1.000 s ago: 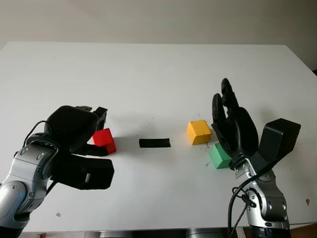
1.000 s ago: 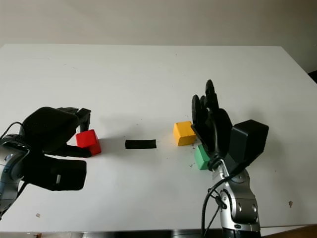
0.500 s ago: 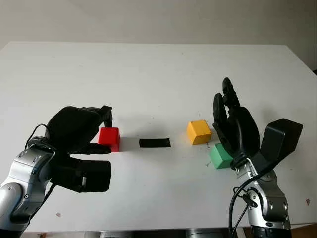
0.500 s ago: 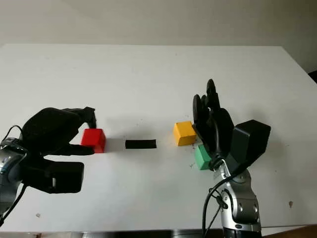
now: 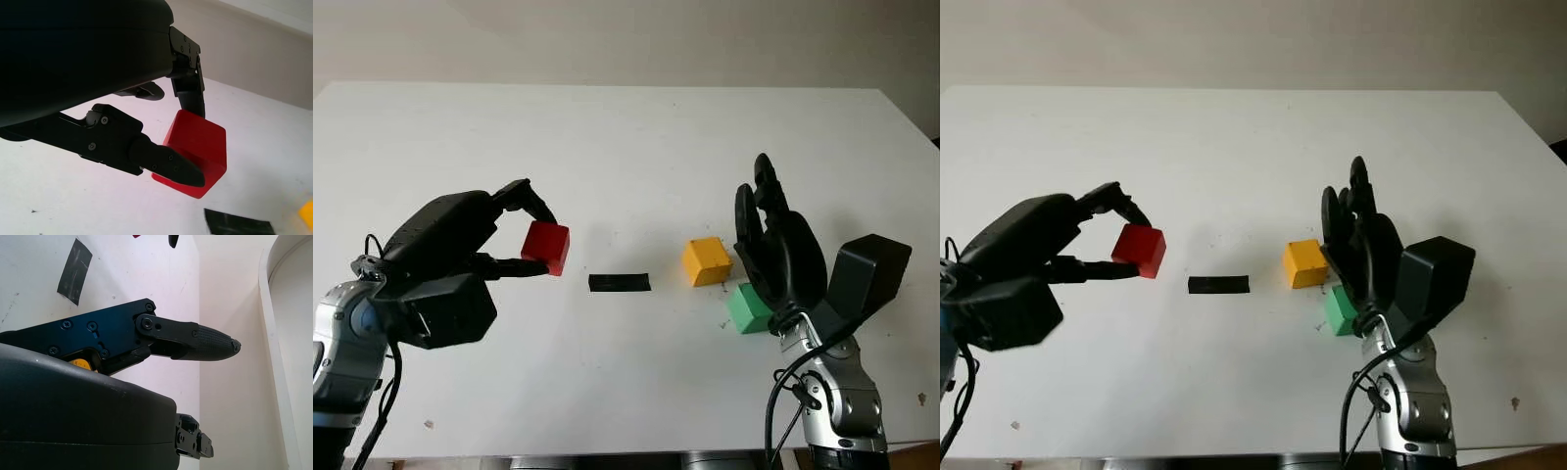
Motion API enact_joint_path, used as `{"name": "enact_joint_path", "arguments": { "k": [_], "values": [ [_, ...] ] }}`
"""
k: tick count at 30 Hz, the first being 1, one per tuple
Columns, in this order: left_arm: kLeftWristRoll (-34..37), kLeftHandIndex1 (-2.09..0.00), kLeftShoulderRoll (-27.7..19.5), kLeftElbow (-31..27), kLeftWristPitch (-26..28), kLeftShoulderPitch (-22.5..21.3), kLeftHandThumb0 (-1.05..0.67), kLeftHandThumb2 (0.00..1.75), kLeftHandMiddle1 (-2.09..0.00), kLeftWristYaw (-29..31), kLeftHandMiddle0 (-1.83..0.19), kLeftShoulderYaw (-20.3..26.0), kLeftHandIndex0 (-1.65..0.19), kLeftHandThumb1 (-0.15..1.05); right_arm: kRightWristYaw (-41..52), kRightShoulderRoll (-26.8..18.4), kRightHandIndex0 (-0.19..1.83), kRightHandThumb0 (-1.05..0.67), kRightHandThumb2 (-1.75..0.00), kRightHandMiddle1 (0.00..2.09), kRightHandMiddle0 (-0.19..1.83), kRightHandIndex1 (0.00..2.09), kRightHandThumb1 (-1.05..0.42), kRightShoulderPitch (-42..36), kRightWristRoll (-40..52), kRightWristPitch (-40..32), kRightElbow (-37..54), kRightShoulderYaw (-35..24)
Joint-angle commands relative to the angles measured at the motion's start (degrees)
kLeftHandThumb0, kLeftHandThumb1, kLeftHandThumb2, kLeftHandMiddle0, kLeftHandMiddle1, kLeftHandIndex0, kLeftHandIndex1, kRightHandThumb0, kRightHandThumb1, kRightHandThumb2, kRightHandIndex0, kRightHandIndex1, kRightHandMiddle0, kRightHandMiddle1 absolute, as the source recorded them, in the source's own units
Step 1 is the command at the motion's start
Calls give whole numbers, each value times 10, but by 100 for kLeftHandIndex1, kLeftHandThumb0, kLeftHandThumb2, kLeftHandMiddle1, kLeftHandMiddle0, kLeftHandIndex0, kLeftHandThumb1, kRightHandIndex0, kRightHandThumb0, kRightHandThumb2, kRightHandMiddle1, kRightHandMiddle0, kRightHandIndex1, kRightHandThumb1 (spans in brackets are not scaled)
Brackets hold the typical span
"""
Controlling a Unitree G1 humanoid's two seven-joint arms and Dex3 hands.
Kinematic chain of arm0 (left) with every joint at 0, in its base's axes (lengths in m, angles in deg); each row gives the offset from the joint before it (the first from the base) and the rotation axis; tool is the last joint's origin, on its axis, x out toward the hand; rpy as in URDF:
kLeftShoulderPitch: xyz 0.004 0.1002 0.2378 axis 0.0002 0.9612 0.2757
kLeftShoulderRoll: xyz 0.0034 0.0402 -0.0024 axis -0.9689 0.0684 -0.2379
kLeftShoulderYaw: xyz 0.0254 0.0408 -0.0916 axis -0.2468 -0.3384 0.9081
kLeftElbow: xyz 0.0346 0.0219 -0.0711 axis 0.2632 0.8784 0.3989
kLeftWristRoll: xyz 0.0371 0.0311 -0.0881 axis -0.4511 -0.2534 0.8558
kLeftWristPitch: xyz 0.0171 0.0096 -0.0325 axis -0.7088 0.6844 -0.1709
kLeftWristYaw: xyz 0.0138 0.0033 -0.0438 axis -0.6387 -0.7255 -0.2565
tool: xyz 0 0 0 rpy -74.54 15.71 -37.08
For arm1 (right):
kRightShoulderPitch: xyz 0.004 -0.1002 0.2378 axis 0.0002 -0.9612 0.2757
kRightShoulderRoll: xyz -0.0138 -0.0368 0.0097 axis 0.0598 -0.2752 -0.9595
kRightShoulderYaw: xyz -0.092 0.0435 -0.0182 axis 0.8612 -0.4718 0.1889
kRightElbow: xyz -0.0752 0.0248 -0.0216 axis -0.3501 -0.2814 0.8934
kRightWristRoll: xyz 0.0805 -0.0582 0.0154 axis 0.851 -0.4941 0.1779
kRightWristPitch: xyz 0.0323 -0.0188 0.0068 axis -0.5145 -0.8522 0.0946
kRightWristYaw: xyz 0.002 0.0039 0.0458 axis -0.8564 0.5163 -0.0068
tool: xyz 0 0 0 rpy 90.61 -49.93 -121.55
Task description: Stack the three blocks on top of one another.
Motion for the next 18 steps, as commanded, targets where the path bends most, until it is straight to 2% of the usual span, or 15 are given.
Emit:
{"name": "enact_joint_path", "arguments": {
  "k": [1,5,13,18],
  "values": [
    [12,-134,3,10,-1,-18,-43,7,-6,3,-37,2,-30,105,-2,1,-19,-64,-54,2,-19,0,-105,1,1,-3,14,0],
    [24,-136,17,26,-2,-33,-42,6,-5,-3,-37,-6,-30,104,-3,2,-19,-65,-53,2,-19,0,-105,0,-2,2,14,3],
    [-27,-138,60,6,65,-50,-42,6,-4,-16,-31,-52,-30,103,-10,6,-19,-64,-53,3,-19,0,-105,-1,-7,5,12,8],
    [-41,-150,94,-10,93,-49,-40,6,-4,-24,-27,-77,-22,104,-8,7,-19,-65,-53,2,-19,0,-105,-2,-9,10,10,8]
  ]
}}
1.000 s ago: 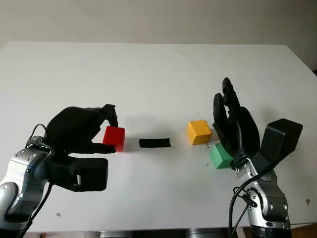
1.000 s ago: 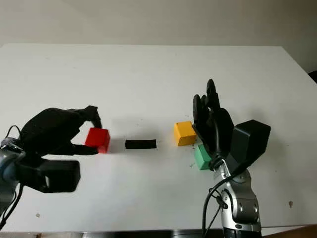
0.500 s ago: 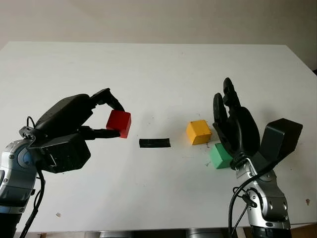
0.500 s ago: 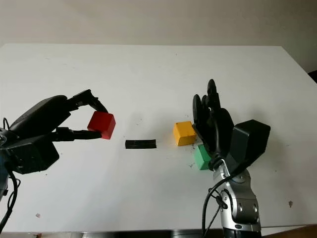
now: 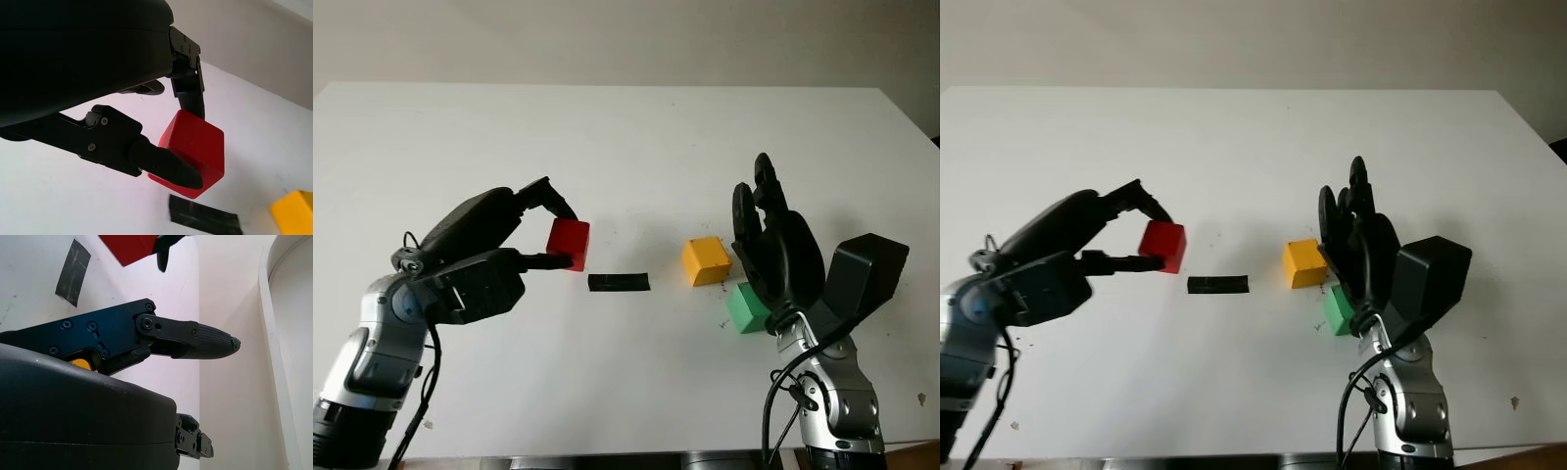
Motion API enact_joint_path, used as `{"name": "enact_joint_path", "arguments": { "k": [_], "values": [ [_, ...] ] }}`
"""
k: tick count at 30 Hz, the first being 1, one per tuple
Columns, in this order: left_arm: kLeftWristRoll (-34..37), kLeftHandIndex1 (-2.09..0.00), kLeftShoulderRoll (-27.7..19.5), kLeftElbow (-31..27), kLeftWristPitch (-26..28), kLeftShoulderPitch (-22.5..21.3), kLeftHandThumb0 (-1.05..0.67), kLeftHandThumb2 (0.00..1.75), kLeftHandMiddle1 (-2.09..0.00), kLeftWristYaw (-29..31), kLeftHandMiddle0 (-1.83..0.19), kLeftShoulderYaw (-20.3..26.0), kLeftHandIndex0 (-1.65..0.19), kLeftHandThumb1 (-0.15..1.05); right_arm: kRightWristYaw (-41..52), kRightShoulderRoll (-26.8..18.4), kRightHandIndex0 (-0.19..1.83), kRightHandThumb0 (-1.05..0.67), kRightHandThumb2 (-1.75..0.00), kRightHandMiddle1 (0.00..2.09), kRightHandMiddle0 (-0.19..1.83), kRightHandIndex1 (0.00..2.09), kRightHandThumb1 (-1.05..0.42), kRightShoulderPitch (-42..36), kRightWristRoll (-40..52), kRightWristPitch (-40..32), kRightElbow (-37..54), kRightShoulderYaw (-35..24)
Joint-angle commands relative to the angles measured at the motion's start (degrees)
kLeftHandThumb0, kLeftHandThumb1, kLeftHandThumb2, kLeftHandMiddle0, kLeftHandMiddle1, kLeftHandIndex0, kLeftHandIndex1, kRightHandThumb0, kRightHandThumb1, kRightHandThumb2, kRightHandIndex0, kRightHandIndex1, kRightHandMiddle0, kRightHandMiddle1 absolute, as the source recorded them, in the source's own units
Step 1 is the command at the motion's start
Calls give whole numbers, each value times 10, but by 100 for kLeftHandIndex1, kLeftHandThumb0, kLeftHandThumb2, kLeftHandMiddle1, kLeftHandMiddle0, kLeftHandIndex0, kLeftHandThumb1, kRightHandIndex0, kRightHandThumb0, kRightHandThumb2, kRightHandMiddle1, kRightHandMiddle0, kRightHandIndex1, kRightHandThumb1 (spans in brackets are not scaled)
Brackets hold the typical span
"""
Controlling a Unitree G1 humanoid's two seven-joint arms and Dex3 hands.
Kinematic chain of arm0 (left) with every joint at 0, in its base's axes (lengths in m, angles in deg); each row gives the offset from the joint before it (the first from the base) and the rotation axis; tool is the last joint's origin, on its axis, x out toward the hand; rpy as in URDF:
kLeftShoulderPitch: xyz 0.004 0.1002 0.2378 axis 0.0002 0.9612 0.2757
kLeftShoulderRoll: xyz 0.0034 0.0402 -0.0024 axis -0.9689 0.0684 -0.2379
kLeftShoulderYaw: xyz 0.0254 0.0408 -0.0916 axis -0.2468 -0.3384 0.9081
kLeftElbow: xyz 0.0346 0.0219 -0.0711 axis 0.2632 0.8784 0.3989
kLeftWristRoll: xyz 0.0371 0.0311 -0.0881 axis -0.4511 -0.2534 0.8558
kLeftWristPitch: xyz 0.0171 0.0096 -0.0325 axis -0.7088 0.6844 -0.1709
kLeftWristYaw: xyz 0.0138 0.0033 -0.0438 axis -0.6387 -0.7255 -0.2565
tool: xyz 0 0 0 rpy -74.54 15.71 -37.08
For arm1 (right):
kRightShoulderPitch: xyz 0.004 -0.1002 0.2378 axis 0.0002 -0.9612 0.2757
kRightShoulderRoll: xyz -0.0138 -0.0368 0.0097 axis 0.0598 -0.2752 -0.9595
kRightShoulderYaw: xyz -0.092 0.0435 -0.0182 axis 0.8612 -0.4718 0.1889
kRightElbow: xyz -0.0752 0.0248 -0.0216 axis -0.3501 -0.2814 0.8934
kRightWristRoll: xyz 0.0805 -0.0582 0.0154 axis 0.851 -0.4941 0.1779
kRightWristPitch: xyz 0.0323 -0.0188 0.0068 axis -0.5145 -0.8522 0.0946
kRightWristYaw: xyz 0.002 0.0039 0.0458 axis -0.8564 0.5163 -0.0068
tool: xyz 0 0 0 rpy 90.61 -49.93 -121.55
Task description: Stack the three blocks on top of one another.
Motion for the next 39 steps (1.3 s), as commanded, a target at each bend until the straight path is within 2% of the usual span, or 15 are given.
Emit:
{"name": "enact_joint_path", "arguments": {
  "k": [1,7,15,25,39],
  "values": [
    [-12,-155,10,-14,2,-13,-40,6,-5,-10,-26,-13,-20,105,0,1,-19,-64,-53,2,-19,0,-105,-1,-2,10,5,1],
    [-40,-165,35,-20,5,5,-42,10,-5,-29,-24,-40,-17,105,-1,4,-19,-65,-52,2,-19,0,-105,-2,-6,16,2,2],
    [-45,-179,61,-20,6,24,-44,13,-5,-41,-23,-53,-13,105,-2,8,-19,-65,-52,3,-19,0,-105,-4,-10,23,-1,2],
    [-65,-184,78,-26,14,42,-44,16,-5,-55,-23,-68,-7,105,0,8,-19,-66,-50,4,-19,1,-105,-6,-10,23,1,0],
    [-73,-195,97,26,4,31,-45,20,-5,-86,-20,-80,1,105,-1,9,-19,-63,-53,3,-19,0,-105,-11,-8,19,8,-1]
  ]
}}
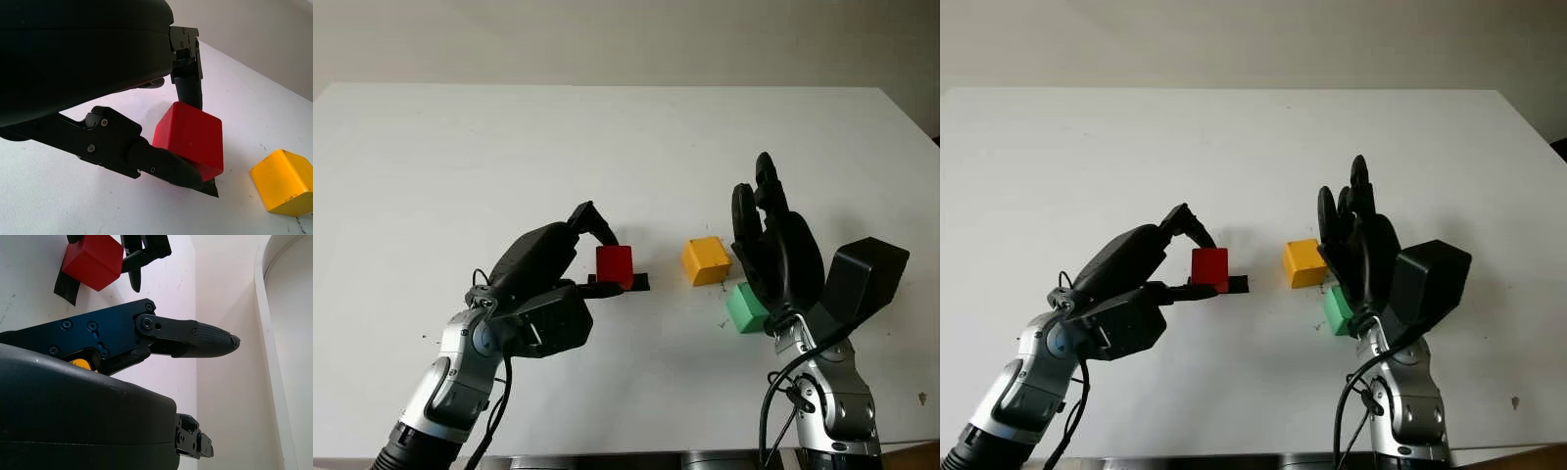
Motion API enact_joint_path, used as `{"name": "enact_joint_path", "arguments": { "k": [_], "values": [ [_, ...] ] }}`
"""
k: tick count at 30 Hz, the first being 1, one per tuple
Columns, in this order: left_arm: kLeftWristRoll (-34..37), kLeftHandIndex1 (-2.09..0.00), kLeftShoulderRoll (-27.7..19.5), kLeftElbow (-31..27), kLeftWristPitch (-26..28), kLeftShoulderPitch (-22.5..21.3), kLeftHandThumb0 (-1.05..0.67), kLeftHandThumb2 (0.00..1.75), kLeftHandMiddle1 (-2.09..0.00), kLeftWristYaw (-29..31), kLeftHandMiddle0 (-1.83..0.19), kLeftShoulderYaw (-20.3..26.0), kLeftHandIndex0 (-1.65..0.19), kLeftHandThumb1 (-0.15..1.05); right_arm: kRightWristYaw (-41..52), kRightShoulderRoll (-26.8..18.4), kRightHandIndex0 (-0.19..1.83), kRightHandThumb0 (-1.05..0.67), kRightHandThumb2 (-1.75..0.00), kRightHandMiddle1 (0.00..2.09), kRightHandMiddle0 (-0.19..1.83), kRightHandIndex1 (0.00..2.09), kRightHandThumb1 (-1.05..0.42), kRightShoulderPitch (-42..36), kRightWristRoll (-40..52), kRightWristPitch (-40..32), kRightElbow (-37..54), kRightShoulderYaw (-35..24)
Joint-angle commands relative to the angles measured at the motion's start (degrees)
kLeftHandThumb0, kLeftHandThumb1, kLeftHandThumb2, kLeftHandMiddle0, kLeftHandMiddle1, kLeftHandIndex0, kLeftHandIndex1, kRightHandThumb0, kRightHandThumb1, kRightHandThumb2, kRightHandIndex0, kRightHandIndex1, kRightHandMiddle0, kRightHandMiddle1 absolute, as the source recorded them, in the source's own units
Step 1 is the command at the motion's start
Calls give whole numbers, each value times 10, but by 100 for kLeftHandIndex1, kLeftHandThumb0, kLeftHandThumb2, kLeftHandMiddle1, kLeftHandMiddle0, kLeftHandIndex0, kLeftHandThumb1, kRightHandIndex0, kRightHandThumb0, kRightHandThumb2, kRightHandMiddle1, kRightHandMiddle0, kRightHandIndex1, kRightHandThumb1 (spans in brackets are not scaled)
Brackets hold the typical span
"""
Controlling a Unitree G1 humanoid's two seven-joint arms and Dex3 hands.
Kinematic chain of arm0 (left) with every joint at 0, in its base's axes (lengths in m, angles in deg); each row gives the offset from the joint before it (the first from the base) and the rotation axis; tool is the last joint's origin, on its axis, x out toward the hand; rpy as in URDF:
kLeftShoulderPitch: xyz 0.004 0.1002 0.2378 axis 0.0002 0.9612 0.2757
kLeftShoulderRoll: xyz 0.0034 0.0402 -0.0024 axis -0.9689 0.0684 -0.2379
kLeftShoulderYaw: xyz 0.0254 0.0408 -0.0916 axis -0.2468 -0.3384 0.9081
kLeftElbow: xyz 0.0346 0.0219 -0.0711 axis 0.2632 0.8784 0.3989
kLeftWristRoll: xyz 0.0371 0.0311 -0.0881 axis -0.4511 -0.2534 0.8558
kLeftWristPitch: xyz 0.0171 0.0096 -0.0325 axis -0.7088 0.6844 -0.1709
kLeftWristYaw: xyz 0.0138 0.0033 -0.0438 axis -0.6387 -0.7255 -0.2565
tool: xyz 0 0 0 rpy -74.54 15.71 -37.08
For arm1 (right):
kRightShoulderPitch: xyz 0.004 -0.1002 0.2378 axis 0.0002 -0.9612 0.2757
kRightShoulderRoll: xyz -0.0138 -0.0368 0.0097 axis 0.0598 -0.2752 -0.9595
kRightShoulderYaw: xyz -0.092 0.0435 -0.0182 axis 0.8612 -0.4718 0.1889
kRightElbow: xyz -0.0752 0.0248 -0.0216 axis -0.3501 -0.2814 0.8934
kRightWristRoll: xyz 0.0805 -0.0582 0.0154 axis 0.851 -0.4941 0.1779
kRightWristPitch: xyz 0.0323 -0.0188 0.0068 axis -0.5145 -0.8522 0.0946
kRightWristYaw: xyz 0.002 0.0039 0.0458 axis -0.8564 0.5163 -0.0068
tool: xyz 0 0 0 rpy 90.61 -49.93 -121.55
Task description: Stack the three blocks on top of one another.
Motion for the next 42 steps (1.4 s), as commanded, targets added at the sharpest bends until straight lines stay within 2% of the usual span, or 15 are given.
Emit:
{"name": "enact_joint_path", "arguments": {
  "k": [1,10,18,29,30,32,33,35,37,40,42],
  "values": [
    [-1,-190,0,3,-4,-8,-45,20,-5,0,-19,-6,2,105,0,-1,-19,-64,-52,3,-19,0,-105,-5,-1,3,11,1],
    [4,-168,1,21,-8,-16,-44,18,-5,4,-20,-9,-4,105,1,-2,-19,-66,-51,3,-19,0,-105,-8,2,-2,15,0],
    [22,-171,-4,35,-28,-23,-43,15,-5,23,-19,-9,-7,105,3,-4,-19,-66,-52,3,-19,0,-105,-9,-2,2,14,0],
    [24,-159,-8,39,-31,-27,-46,8,-5,33,-19,-9,-11,105,-3,0,-19,-63,-51,4,-19,1,-105,-9,2,-5,18,-1],
    [19,-150,-9,37,-30,-26,-49,7,-4,34,-15,-11,-10,104,-3,-1,-19,-63,-52,4,-19,1,-105,-9,1,-4,18,-1],
    [11,-118,-12,34,-25,-25,-55,6,-4,36,-7,-13,-5,104,-3,-2,-19,-64,-52,4,-19,1,-105,-9,1,-3,17,-1],
    [7,-111,-13,33,-26,-25,-56,6,-4,36,-5,-14,-4,104,-1,-3,-19,-64,-52,4,-19,1,-105,-9,0,-2,17,0],
    [2,-62,-16,33,-27,-25,-60,5,-5,35,3,-16,-8,104,1,-5,-19,-64,-52,3,-19,0,-105,-10,0,-3,18,0],
    [-3,-30,-20,32,-30,-25,-61,6,-5,36,9,-18,-9,105,3,-6,-19,-65,-52,2,-19,0,-105,-10,1,-5,19,-1],
    [-6,-10,-21,31,-27,-25,-62,6,-4,39,15,-19,-2,104,4,-5,-19,-65,-52,1,-19,0,-105,-11,2,-7,21,-1],
    [-6,-6,-21,28,-24,-24,-62,6,-2,42,18,-18,4,104,4,-4,-19,-65,-52,2,-19,0,-105,-12,3,-6,21,-2]
  ]
}}
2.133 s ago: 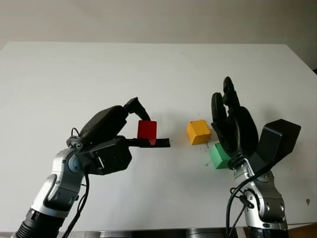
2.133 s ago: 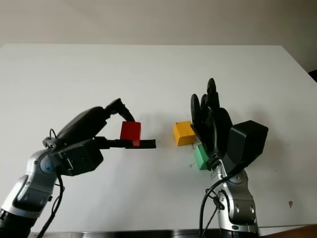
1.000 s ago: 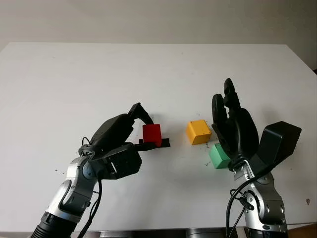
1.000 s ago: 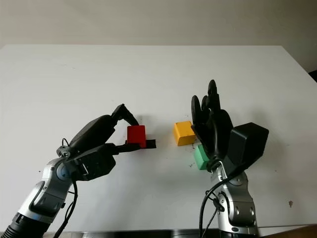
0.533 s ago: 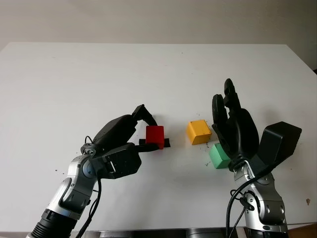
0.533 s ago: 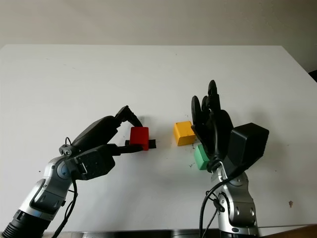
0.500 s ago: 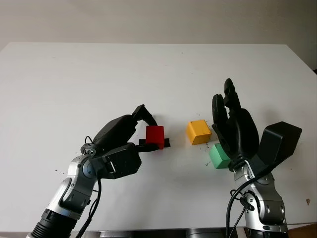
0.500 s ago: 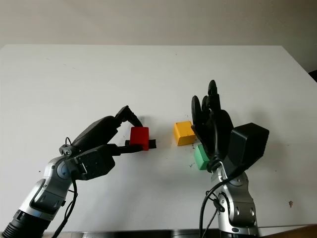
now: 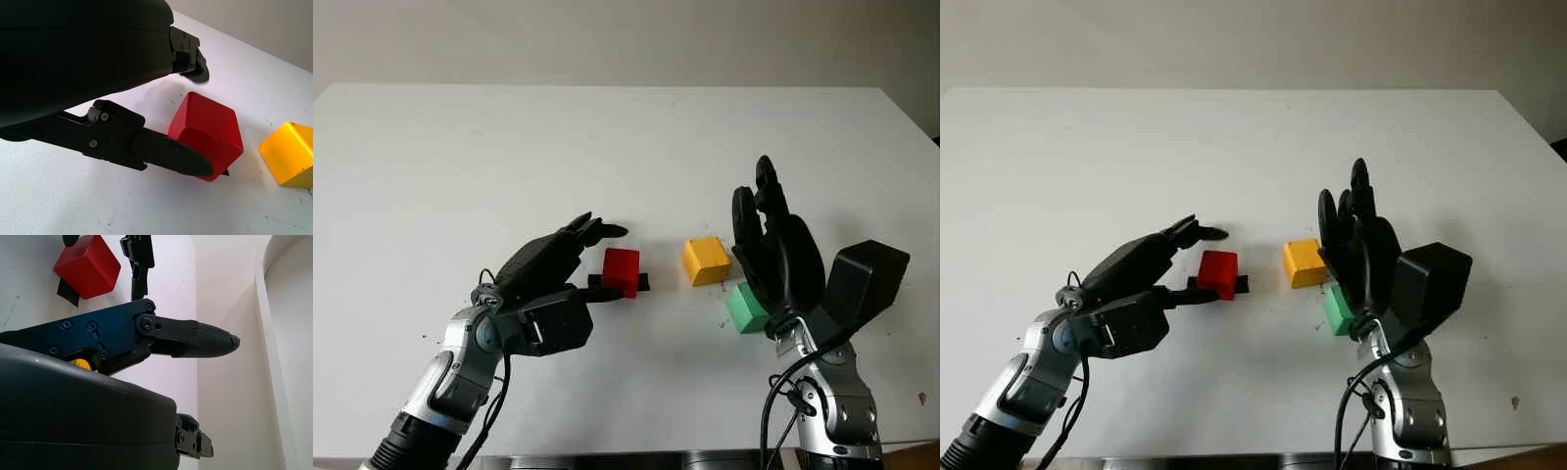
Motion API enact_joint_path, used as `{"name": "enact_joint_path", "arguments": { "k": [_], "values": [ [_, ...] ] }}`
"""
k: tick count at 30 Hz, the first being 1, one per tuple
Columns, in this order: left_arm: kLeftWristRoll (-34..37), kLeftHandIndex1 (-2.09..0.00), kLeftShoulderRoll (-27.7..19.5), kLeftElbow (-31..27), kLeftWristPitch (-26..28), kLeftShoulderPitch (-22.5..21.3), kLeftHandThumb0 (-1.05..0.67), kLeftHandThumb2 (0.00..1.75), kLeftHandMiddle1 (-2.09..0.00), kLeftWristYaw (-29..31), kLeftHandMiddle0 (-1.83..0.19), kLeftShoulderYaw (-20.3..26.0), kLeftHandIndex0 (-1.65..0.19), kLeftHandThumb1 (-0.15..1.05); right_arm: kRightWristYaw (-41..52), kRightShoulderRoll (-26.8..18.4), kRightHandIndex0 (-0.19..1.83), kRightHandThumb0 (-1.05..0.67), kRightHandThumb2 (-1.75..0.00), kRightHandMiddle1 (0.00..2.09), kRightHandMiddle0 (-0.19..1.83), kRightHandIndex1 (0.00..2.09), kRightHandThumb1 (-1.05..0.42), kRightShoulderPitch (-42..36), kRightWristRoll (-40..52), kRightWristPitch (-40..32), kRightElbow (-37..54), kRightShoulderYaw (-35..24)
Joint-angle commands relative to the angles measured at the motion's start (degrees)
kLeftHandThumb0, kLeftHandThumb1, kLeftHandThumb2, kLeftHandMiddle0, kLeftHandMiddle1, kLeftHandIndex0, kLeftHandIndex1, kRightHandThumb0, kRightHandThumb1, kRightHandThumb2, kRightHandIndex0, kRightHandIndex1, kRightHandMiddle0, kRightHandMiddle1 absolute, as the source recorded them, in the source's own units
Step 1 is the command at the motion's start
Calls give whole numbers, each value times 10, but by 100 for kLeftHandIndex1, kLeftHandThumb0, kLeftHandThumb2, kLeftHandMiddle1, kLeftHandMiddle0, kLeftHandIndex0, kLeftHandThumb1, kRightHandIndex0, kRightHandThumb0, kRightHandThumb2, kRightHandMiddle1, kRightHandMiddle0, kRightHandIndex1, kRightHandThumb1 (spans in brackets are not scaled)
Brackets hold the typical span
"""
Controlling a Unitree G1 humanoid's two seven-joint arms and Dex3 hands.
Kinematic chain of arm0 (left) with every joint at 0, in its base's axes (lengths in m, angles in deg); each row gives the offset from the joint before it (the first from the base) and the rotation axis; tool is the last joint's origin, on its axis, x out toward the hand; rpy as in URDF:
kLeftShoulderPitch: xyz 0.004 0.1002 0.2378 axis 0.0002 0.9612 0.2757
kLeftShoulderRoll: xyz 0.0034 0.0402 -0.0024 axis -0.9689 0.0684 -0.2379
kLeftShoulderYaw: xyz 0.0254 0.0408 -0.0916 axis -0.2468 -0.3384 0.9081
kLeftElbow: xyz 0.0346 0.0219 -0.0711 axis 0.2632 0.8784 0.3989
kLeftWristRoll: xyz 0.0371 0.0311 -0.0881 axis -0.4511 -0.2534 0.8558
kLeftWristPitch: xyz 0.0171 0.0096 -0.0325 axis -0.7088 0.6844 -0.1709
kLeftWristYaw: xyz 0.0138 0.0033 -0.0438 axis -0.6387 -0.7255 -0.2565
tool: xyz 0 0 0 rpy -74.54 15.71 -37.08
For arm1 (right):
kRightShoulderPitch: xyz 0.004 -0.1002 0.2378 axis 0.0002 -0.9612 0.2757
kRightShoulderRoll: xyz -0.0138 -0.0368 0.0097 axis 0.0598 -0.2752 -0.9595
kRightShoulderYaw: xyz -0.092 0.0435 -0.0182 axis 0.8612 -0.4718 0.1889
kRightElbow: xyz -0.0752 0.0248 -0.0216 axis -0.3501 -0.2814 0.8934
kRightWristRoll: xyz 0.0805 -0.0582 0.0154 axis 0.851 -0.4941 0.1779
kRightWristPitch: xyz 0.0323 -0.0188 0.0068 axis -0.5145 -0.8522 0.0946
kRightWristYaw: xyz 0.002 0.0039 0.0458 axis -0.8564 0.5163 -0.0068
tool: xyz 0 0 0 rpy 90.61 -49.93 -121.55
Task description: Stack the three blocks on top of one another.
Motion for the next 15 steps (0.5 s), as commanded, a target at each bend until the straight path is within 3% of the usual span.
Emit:
{"name": "enact_joint_path", "arguments": {
  "k": [1,4,12,15],
  "values": [
    [-2,-4,-4,-8,-1,-4,-62,6,-1,2,19,-4,7,103,2,-3,-19,-65,-52,2,-19,0,-105,-6,3,-1,11,-3],
    [0,-1,-4,-9,-6,-1,-64,5,0,0,19,-3,18,102,3,-5,-19,-65,-51,2,-19,0,-105,-6,5,-2,11,-4],
    [41,0,-16,-77,1,35,-82,7,0,31,19,22,19,103,2,-5,-19,-65,-52,2,-19,0,-105,-5,4,-1,11,-5],
    [103,0,-10,-107,0,53,-90,14,0,40,19,60,19,104,1,-8,-19,-64,-52,2,-19,0,-105,-3,2,-6,14,-6]
  ]
}}
